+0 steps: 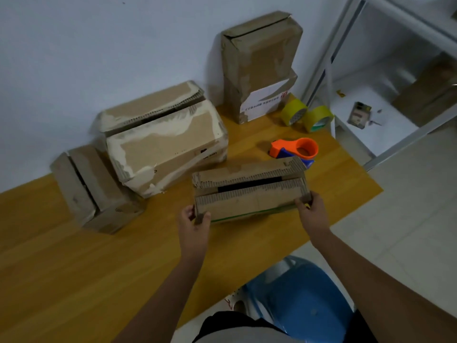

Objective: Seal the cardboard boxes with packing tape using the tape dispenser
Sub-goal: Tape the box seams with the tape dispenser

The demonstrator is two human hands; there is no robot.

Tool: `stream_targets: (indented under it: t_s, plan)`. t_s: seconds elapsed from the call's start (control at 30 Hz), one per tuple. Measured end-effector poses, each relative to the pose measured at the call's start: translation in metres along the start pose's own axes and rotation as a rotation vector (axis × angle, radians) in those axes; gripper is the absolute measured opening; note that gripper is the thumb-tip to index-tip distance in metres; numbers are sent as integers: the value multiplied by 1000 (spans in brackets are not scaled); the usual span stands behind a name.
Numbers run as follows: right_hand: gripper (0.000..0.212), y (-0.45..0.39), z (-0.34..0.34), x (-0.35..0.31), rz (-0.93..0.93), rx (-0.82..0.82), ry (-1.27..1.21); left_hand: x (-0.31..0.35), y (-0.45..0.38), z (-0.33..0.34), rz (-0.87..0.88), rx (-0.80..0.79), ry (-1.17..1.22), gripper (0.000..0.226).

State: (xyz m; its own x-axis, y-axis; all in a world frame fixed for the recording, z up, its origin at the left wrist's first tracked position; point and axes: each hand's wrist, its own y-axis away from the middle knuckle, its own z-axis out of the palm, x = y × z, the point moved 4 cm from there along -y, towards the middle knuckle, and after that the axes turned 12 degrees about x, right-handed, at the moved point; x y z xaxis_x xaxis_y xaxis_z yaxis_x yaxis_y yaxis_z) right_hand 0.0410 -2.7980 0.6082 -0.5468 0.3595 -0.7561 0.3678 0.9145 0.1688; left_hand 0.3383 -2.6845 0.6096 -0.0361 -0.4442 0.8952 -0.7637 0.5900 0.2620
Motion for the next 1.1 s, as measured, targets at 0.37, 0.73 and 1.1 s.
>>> stream_targets:
  t_s: [0.37, 0.73, 1.1]
  plan:
    - [40, -35, -11, 2, -107, -98, -49, 41, 22, 30, 597, 137, -577, 70]
    - [21, -149, -17, -30, -632, -296, -23, 45, 28, 100, 808, -247, -1082, 94]
    - [46, -172, 22, -39, -758, -435, 511, 49, 27, 105, 763, -268, -964, 87]
